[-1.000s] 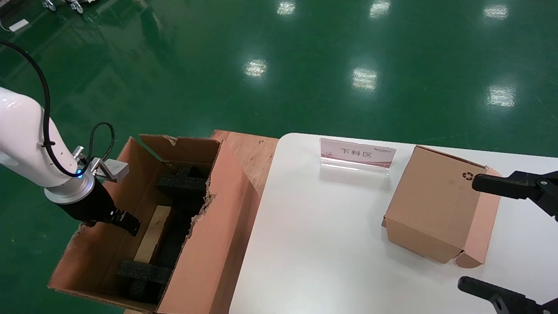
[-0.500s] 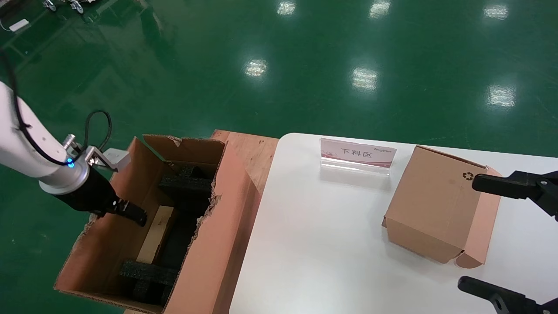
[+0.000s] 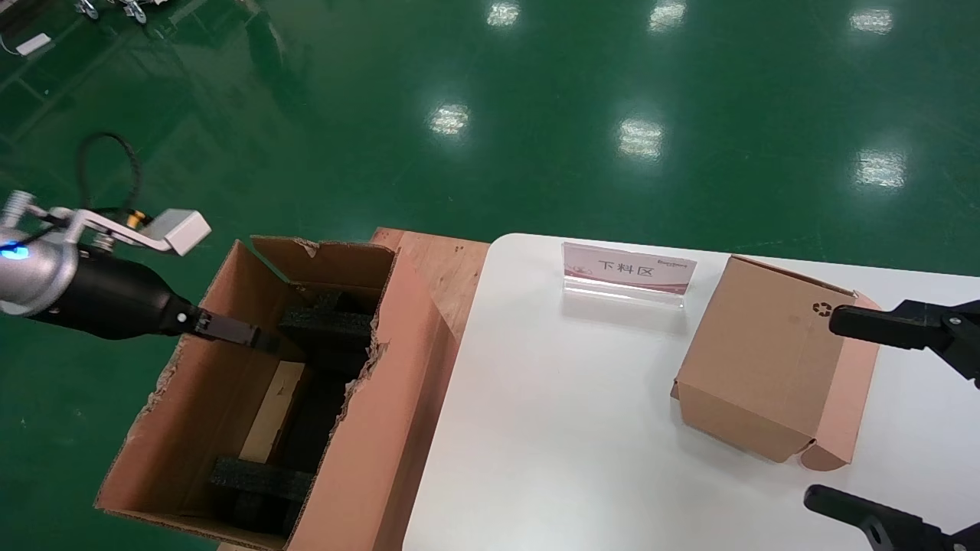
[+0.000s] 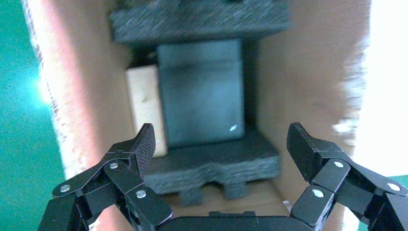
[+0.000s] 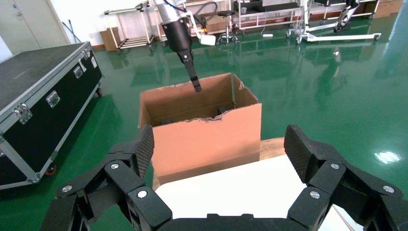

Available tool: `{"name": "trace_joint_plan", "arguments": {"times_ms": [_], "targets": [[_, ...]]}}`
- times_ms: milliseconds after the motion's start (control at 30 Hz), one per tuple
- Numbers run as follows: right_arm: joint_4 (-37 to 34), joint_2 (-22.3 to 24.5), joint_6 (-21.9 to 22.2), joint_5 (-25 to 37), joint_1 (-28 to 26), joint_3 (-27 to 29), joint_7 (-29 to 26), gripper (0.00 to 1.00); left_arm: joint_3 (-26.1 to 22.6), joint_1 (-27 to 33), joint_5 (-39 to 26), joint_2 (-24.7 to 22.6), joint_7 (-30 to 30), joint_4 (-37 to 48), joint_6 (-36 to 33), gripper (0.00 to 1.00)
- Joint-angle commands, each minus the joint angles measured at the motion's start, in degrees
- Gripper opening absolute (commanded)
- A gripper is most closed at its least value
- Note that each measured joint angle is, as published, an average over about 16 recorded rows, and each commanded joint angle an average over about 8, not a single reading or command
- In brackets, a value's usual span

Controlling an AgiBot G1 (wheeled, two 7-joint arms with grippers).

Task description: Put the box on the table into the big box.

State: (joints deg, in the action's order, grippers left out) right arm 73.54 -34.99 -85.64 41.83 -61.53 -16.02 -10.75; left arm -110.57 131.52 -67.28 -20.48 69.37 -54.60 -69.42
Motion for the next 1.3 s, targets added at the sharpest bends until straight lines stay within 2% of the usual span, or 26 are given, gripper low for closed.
{"name": "trace_joint_plan", "arguments": {"times_ms": [33,233,433,767,1300], "targets": [[0.0,0.0,0.0,0.0,0.0,0.0,0.0,1.00,2.0,0.8,2.1,2.3,-3.2,-0.3,-1.0,1.00],[0.0,0.0,0.0,0.0,0.0,0.0,0.0,1.00,5.3,1.3,8.1,7.0,-9.7,-0.3,-2.9,1.00],[0.0,0.0,0.0,0.0,0.0,0.0,0.0,1.00,6.6,1.1,10.3,8.5,-12.0,-0.3,-3.6,1.00],[0.0,0.0,0.0,0.0,0.0,0.0,0.0,1.00,10.2,-2.0,10.3,7.1,-13.4,-1.2,-4.0,1.00],[0.0,0.0,0.0,0.0,0.0,0.0,0.0,1.00,21.0,-10.8,12.0,4.2,-18.9,-3.5,-5.5,1.00]]}}
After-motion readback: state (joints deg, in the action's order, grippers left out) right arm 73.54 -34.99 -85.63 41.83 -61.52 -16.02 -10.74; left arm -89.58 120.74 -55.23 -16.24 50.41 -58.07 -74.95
